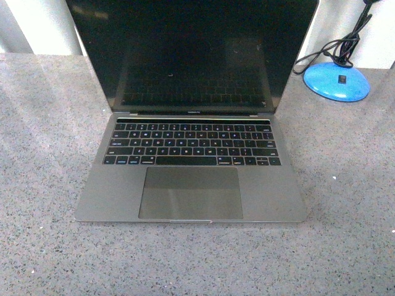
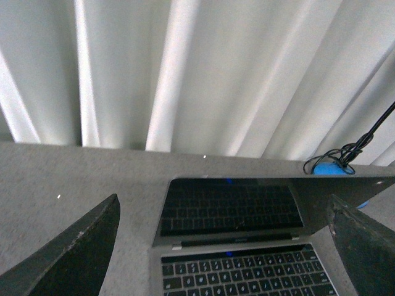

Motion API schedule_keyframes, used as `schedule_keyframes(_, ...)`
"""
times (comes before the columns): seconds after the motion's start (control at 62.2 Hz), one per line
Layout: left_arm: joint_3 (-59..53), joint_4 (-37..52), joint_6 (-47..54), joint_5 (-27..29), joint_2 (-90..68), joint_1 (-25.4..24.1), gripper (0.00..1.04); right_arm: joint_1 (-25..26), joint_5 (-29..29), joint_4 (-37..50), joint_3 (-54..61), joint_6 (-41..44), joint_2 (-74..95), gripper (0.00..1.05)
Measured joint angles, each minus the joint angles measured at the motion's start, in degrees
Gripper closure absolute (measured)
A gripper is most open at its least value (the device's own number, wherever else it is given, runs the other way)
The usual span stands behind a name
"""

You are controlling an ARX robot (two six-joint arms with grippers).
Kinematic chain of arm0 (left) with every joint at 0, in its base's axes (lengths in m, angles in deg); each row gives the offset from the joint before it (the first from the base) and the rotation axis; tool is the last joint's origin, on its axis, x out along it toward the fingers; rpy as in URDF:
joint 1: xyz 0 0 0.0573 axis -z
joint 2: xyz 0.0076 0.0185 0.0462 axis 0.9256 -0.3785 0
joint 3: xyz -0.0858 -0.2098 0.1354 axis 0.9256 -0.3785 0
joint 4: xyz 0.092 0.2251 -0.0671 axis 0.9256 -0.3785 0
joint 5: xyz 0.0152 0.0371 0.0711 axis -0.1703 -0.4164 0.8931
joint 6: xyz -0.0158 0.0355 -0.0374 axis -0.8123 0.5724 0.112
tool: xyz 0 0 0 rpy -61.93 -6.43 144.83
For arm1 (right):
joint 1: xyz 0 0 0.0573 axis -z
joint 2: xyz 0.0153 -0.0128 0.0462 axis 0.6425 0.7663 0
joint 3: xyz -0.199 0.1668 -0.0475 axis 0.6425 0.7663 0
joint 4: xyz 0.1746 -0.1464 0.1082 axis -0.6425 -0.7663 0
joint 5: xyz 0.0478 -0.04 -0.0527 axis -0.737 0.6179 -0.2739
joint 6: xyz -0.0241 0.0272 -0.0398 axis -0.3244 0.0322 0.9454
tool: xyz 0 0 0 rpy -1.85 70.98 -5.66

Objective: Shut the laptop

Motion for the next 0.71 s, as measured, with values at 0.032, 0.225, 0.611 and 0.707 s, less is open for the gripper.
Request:
schedule_keyframes(0.032, 0.72, 1.09, 0.13, 0.09, -1.42, 0.44, 0.07, -0.22, -0.24, -0.11, -1.57, 0.09, 1.09, 0.10)
schedule_keyframes(0.225, 5.22, 5.20, -0.37, 0.74, -10.93, 1.92, 0.07, -0.66, -0.66, -1.55, -7.87, -1.49, 5.07, 0.10)
schedule_keyframes(0.611, 15.87, 4.59, -2.69, 2.91, -22.62, 4.90, 0.50, -1.05, -2.16, -3.37, -15.32, -6.49, 11.32, 0.49)
schedule_keyframes(0.707, 18.43, 2.64, -1.60, 4.24, -25.92, 5.68, 0.72, -1.22, -3.13, -4.28, -17.11, -8.41, 12.76, 0.72)
